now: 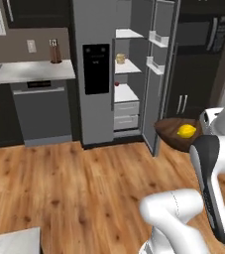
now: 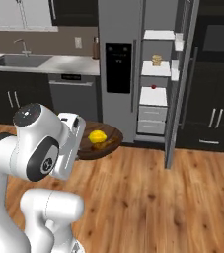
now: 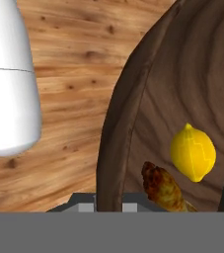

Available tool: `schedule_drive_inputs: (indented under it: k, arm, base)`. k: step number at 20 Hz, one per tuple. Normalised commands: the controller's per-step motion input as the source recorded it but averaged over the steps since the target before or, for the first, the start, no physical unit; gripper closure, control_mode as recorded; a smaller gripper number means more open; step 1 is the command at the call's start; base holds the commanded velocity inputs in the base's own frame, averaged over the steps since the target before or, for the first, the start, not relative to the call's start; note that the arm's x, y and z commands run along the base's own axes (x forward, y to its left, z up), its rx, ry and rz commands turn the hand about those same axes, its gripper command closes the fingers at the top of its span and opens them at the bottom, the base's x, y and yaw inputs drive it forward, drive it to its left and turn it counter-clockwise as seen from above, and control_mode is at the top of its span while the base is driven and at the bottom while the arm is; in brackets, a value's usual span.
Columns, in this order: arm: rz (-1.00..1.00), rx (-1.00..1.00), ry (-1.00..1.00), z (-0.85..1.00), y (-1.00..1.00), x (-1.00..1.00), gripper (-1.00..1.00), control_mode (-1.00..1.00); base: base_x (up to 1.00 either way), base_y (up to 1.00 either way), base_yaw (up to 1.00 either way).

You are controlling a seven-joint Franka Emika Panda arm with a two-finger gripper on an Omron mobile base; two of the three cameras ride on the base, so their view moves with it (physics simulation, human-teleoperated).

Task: Pick the chicken drumstick and lemon from their plates and place them in the bowl. Then put the bowl in the fridge.

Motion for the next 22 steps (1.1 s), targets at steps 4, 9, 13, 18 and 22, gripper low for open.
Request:
schedule_drive_inputs:
  k: [4, 9, 13, 18, 22]
  arm:
    - [0.00, 0.00, 0.00, 0.00, 0.00, 0.00, 1.00, 1.00]
    - [0.00, 0.00, 0.00, 0.00, 0.00, 0.00, 1.00, 1.00]
    - [0.00, 0.00, 0.00, 0.00, 0.00, 0.00, 1.00, 1.00]
    - [0.00, 0.00, 0.00, 0.00, 0.00, 0.00, 1.00, 1.00]
    - [0.00, 0.00, 0.00, 0.00, 0.00, 0.00, 1.00, 1.00]
  base:
    - [0.94, -0.06, 0.05]
    - [0.94, -0.09, 0.04]
    - [0.94, -0.15, 0.02]
    - [0.94, -0.19, 0.02]
    - [0.93, -0.25, 0.00]
